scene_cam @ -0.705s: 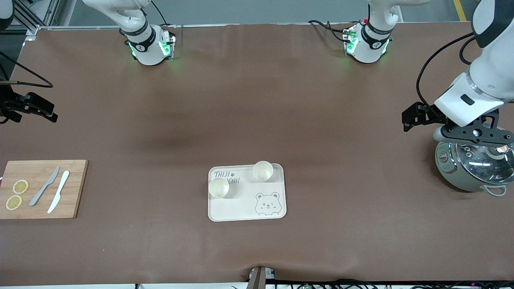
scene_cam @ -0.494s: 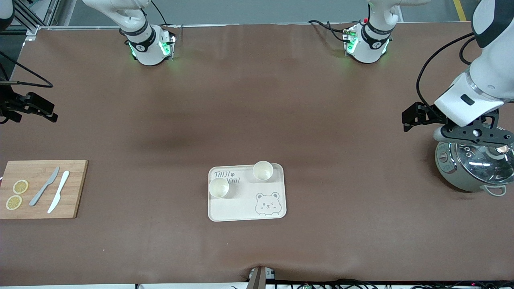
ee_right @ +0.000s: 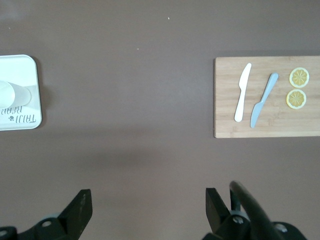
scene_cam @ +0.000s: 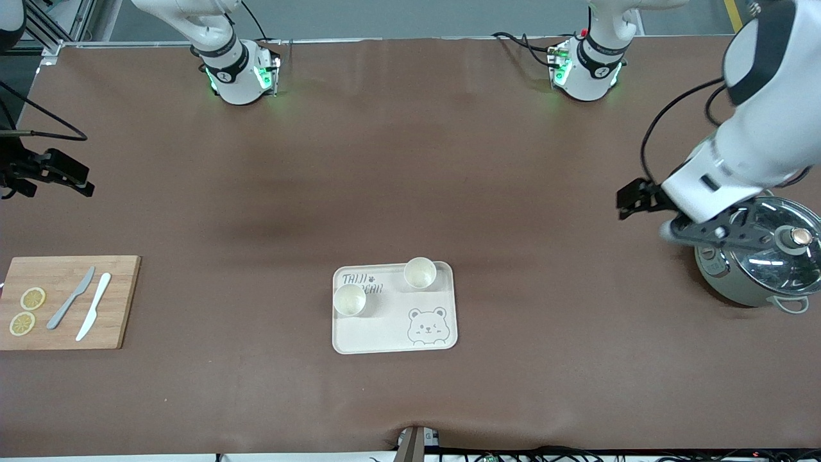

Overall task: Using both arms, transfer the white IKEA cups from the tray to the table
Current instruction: 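Move the left gripper toward the tray while the right gripper reaches too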

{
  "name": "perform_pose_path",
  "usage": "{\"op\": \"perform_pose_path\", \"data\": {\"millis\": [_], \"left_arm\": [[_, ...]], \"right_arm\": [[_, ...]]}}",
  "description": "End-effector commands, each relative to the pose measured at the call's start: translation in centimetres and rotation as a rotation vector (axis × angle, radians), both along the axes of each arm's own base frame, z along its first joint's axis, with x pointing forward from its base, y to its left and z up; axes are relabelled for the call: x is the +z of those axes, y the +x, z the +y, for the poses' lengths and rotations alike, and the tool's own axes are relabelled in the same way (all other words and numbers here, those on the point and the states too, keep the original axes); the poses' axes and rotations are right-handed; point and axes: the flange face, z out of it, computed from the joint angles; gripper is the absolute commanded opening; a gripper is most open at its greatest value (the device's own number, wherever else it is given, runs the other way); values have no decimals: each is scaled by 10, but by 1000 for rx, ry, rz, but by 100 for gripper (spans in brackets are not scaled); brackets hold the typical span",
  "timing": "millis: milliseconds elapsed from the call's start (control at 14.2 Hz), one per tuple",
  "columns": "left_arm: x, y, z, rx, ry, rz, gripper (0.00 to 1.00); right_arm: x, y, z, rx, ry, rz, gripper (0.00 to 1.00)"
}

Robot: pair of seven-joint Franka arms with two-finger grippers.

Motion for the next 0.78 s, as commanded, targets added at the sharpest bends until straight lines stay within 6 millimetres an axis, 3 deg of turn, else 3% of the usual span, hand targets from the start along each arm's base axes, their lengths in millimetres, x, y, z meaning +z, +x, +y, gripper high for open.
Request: {"op": "perform_pose_path", "data": {"millis": [0,141,282,564,705], "left_arm": [[-47,18,-39,47,-34,21,100],[-91,23,-70,15,-36,72,100],[-120,26,-104,-10,-53,60,100],[-172,29,-191,129,-113,-27,100],[-199,24,-220,127,-127,-40,100]], "right_arm": [[-11,12,17,-9,1,-14,100],[-23,23,26,-28,15,-25,100],[-40,35,39,-47,65,-22,100],[-69,56,74,-98,80,-42,100],[-85,65,90,-111,93,-51,100]]}}
